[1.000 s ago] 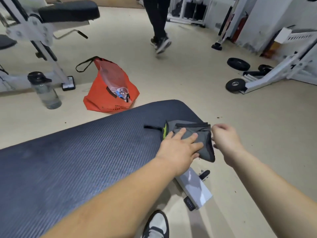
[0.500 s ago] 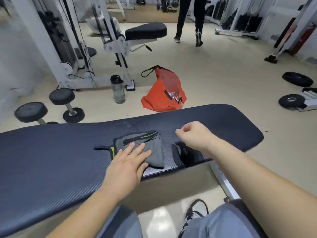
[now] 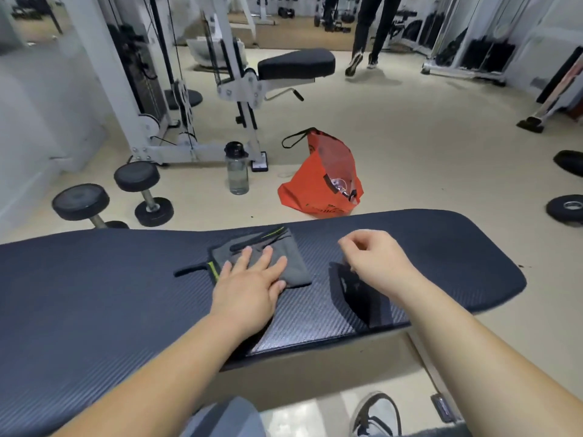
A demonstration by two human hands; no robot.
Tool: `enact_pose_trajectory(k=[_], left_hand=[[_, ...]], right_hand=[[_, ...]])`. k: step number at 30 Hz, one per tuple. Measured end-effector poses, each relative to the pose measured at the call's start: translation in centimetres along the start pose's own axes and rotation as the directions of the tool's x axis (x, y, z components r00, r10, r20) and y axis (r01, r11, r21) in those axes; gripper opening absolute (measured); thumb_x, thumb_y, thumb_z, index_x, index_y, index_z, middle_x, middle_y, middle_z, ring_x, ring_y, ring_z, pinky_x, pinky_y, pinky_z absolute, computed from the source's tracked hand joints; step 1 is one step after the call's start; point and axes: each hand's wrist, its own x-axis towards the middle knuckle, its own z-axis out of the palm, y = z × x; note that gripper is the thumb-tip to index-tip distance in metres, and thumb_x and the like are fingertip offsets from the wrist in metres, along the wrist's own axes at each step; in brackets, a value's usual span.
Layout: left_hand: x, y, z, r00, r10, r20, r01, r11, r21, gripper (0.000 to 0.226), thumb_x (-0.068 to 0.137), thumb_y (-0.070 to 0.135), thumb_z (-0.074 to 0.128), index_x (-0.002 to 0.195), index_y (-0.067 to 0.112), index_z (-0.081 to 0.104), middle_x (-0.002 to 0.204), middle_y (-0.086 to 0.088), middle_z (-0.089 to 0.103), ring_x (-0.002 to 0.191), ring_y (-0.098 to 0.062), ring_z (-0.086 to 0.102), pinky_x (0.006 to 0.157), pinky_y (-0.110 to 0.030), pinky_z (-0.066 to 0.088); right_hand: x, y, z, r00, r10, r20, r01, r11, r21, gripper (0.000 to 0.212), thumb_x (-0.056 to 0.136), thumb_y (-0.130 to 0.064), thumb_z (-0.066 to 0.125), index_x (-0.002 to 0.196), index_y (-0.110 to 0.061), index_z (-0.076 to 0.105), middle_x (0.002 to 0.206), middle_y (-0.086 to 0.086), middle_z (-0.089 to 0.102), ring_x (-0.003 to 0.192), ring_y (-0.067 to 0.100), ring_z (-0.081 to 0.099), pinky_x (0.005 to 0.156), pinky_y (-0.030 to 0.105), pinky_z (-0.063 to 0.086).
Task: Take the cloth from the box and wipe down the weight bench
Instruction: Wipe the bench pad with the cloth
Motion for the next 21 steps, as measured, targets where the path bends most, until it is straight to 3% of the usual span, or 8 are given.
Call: enact_pose_trajectory(k=[3,8,12,15,21], left_hand=[[4.2,3.5,0.5,0.993,0.106,0.058,-0.107,0.994,0.018,0.054,0.106,0.051,0.028,0.158,0.047,0.018,0.172,0.013,0.006,0.159,-0.025,-0.004,0.127,-0.055,0.003],[10.2,9.0,0.7,0.944,0.296,0.144,-0.3,0.954,0.005,0.052,0.105,0.049,0.029,0.157,0.047,0.022,0.171,0.016,0.005,0.159,-0.022,-0.005,0.127,-0.053,0.0],[10.9,8.8,0.9,0.933,0.347,0.096,-0.346,0.938,-0.019,0.052,0.106,0.046,0.032,0.157,0.04,0.029,0.171,0.016,0.012,0.159,-0.019,0.003,0.128,-0.05,0.005],[9.7,5.3,0.4,0.949,0.313,0.034,-0.311,0.949,-0.056,0.048,0.106,0.045,0.034,0.155,0.043,0.033,0.17,0.015,0.017,0.158,-0.016,0.007,0.128,-0.048,0.008],[4.2,-8.6,-2.2,0.999,0.022,-0.045,-0.027,0.994,-0.107,0.049,0.106,0.047,0.035,0.154,0.046,0.031,0.17,0.014,0.017,0.158,-0.014,0.007,0.128,-0.045,0.008]], right_hand=[[1.2,0.9,-0.2,0.998,0.012,-0.066,-0.012,1.0,-0.012,0.03,0.1,-0.028,0.055,0.079,-0.017,0.073,0.076,-0.005,0.073,0.074,0.014,0.065,0.07,0.031,0.049],[3.1,1.9,-0.1,0.973,0.103,-0.207,-0.106,0.994,-0.002,0.024,0.097,-0.031,0.053,0.088,-0.023,0.074,0.089,-0.002,0.077,0.087,0.024,0.07,0.081,0.04,0.059],[3.1,1.2,0.6,0.964,0.104,-0.245,-0.113,0.993,-0.021,0.023,0.098,-0.031,0.053,0.086,-0.026,0.072,0.089,-0.002,0.077,0.089,0.025,0.07,0.081,0.04,0.059],[2.7,-0.5,2.2,0.979,0.093,-0.184,-0.102,0.994,-0.039,0.026,0.098,-0.032,0.053,0.084,-0.023,0.073,0.087,-0.003,0.076,0.088,0.024,0.07,0.078,0.039,0.058],[1.5,-6.7,8.6,0.998,-0.057,-0.023,0.054,0.993,-0.109,0.025,0.098,-0.03,0.052,0.091,-0.024,0.074,0.093,-0.006,0.076,0.092,0.023,0.069,0.083,0.04,0.059]])
